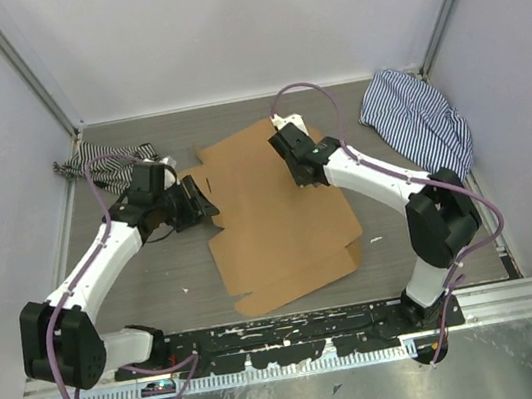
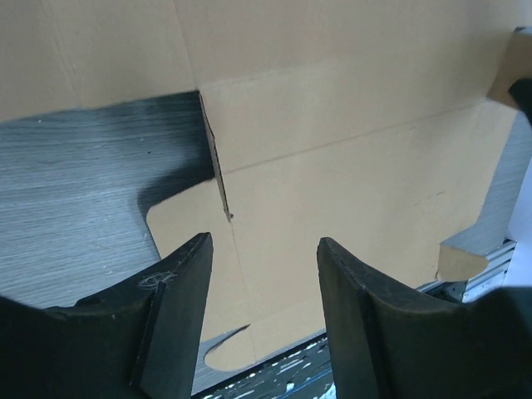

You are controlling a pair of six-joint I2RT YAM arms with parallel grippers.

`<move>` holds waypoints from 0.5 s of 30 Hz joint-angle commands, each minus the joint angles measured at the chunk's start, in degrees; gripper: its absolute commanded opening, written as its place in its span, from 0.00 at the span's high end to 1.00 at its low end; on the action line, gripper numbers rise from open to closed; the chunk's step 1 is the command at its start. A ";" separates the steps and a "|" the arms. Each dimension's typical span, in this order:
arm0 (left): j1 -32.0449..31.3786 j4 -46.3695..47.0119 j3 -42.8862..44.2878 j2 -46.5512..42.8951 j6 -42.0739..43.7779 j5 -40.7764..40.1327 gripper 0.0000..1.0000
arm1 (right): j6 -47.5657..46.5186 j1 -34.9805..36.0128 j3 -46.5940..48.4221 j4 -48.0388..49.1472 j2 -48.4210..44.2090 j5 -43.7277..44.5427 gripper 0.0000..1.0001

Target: Fold the paper box

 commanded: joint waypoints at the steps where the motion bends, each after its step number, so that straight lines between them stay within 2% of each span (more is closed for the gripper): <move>1: -0.62 -1.90 3.95 0.44 0.99 -1.48 0.40 | -9.47 0.47 1.56 5.68 -3.02 3.15 0.99; 9: -0.57 -2.32 10.27 2.52 1.26 -5.91 0.36 | -10.41 0.39 -9.34 11.42 -7.34 -3.52 0.99; 12: -0.14 -4.69 16.34 8.36 1.80 -7.85 0.36 | -9.97 0.25 -11.75 11.58 -6.22 -3.48 0.99; 15: 1.29 -8.02 25.26 18.38 2.06 -9.03 0.37 | -8.13 0.31 -11.82 11.15 -4.75 -0.97 0.99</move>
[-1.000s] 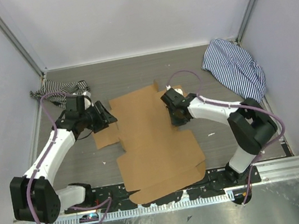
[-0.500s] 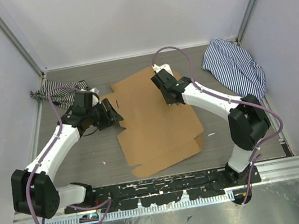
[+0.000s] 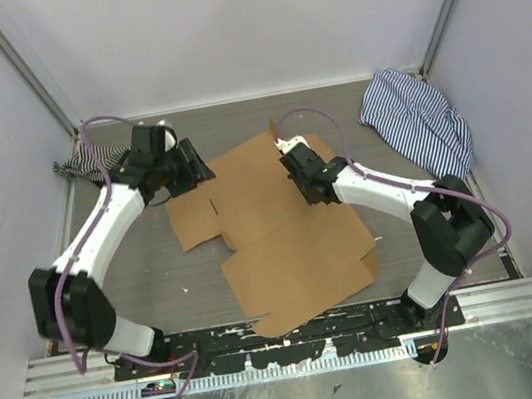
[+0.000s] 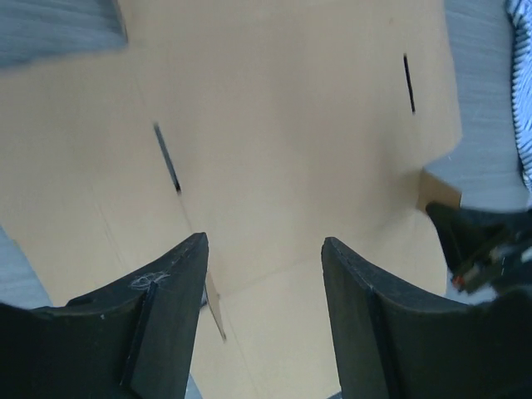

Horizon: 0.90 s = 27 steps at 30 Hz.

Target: Fold the paper box

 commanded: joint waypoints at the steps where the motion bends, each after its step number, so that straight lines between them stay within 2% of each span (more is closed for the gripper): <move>1: 2.35 -5.36 12.63 12.80 1.44 -2.18 0.37 | 1.29 0.23 0.86 2.17 0.58 2.73 0.98; 3: 3.66 -8.89 19.22 18.88 2.15 -4.31 0.38 | 2.68 0.00 2.32 0.55 1.48 3.04 0.97; 6: 5.48 -14.09 29.26 26.75 3.23 -5.76 0.39 | 4.21 -0.30 4.75 -0.92 2.52 1.85 0.86; 8: 6.26 -18.30 33.83 30.84 4.61 -5.74 0.40 | 4.44 -0.32 6.11 -1.09 2.77 1.42 0.65; 10: 6.64 -20.58 36.21 33.20 5.77 -7.21 0.40 | 4.98 -0.37 7.39 -1.40 2.86 2.28 0.38; 11: 6.86 -20.83 36.39 33.79 6.13 -7.35 0.40 | 5.17 -0.34 8.02 -1.59 2.76 2.36 0.30; 16: 7.58 -19.89 35.01 36.23 6.83 -7.26 0.40 | 6.95 -0.39 9.38 -2.64 0.79 0.43 0.26; 23: 7.59 -16.43 32.38 37.50 6.04 -5.88 0.41 | 8.63 -0.33 6.43 -2.24 -4.49 -2.52 0.27; 27: 7.59 -15.85 34.38 38.88 5.88 -6.95 0.41 | 9.26 -0.34 3.90 -1.48 -6.93 -4.99 0.29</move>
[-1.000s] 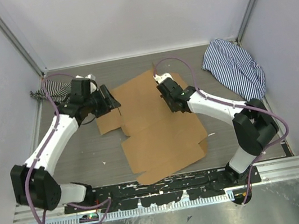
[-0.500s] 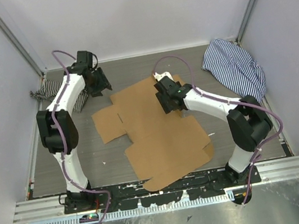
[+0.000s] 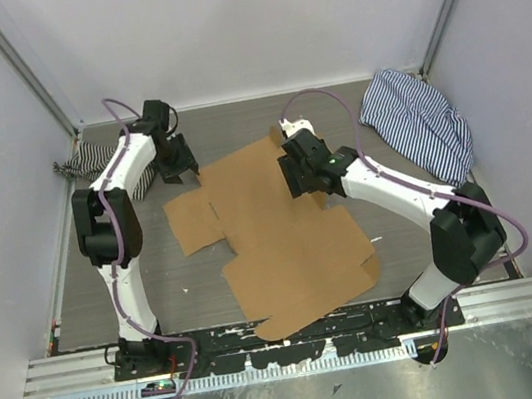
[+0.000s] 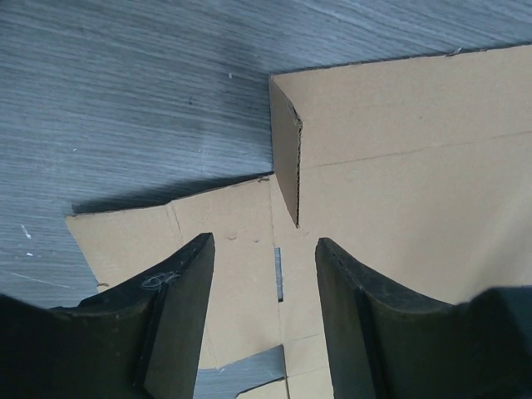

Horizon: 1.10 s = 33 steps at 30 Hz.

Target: Fold the paper box

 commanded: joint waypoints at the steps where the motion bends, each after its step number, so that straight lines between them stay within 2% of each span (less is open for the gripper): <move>1: 0.15 1.65 2.36 1.98 0.28 -0.55 0.42 | 1.97 -0.12 -1.97 1.64 -4.93 -3.02 0.30; 8: 0.13 -2.82 10.47 9.34 1.29 -1.86 0.44 | 3.46 -0.18 -4.36 2.18 -5.97 -6.60 0.33; 13: 0.15 -0.53 10.25 10.63 1.35 -4.66 0.49 | 5.28 -0.14 -5.49 2.33 -6.52 -10.11 0.34; 15: 0.13 0.40 10.22 10.80 1.55 -4.89 0.61 | 6.13 -0.17 -6.15 2.47 -6.52 -11.90 0.35; 19: 0.11 0.68 11.27 11.10 1.45 -5.11 0.95 | 7.01 -0.04 -7.80 3.21 -6.03 -15.51 0.39; 20: 0.08 0.35 11.59 10.98 1.37 -5.05 1.00 | 7.17 -0.04 -8.24 3.14 -5.86 -15.97 0.40; 26: -0.74 0.41 10.37 5.99 1.89 -3.96 1.00 | 9.14 -0.04 -13.54 5.95 -4.77 -19.36 0.43; 33: -4.45 4.11 4.13 -5.96 1.96 -5.72 1.00 | 11.65 -0.05 -17.48 12.53 0.74 -23.31 0.49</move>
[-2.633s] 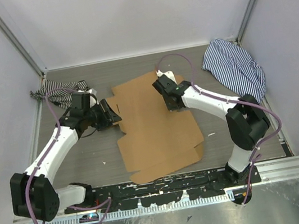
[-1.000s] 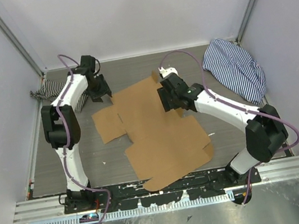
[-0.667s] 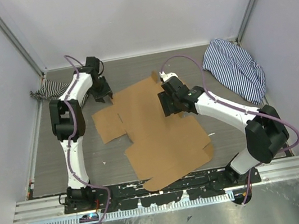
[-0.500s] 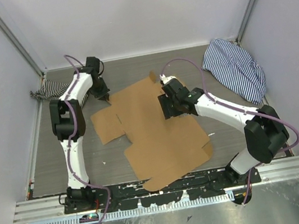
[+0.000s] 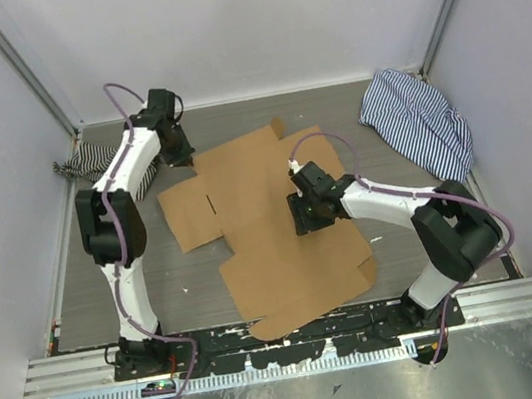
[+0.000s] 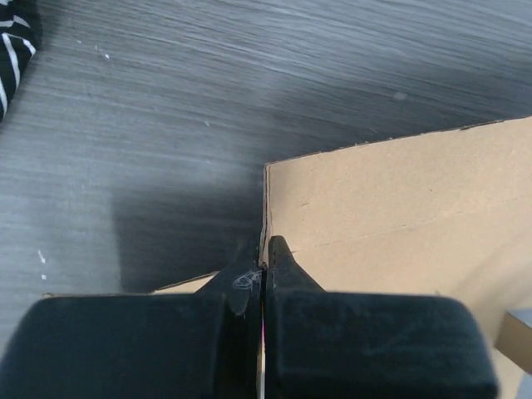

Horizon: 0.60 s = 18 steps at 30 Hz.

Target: Fold the paper box

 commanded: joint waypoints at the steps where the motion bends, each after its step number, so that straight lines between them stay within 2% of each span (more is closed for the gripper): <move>1: -3.38 4.55 -4.21 -11.19 0.88 -1.14 1.00 | 2.69 -0.06 -1.41 7.22 2.69 -3.87 0.50; 12: -14.17 17.75 -29.84 -31.34 1.99 -8.55 1.00 | 4.98 0.35 -3.27 11.94 4.31 -3.93 0.54; 18: -15.60 21.12 -38.79 -34.64 0.15 -10.54 1.00 | 4.53 1.15 -4.35 14.03 -0.34 -4.89 0.55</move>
